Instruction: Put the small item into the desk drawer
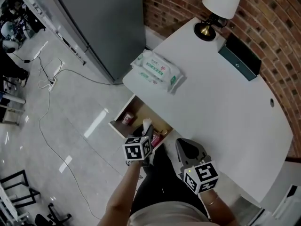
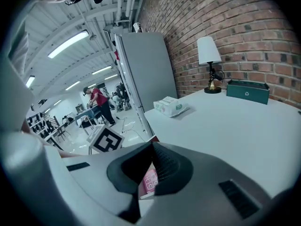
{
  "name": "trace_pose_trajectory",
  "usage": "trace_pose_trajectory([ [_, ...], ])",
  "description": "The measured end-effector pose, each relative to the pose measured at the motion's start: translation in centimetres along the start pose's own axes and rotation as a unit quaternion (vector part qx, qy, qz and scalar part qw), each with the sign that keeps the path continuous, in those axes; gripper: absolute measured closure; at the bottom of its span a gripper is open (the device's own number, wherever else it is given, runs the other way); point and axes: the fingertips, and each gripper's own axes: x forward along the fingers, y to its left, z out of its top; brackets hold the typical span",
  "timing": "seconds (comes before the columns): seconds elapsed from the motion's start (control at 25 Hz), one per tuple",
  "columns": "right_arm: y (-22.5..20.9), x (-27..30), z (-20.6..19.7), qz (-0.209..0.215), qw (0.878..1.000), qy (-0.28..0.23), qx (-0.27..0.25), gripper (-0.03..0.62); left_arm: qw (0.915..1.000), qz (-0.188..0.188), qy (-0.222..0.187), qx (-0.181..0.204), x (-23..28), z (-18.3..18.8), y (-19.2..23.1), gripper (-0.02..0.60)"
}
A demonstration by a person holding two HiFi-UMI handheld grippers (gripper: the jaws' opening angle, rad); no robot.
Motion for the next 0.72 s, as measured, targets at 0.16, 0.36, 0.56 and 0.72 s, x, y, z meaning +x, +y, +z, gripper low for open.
trace_pose_trajectory([
  [0.16, -1.4, 0.0, -0.3, -0.012, 1.0, 0.002, 0.008, 0.585, 0.9986, 0.0, 0.037, 0.037, 4.1, -1.3, 0.0, 0.403],
  [0.36, -2.8, 0.1, -0.8, -0.023, 1.0, 0.001, 0.017, 0.585, 0.9948, 0.009, 0.077, 0.066, 8.4, -3.2, 0.8, 0.402],
  [0.56, -3.6, 0.2, -1.4, -0.032, 0.999, 0.004, 0.025, 0.585, 0.9913, 0.014, 0.108, 0.074, 11.1, -5.1, 1.7, 0.402],
  [0.72, -3.7, 0.5, -2.2, -0.033, 0.999, 0.013, 0.023, 0.585, 0.9885, 0.018, 0.132, 0.072, 13.1, -6.8, 2.4, 0.402],
])
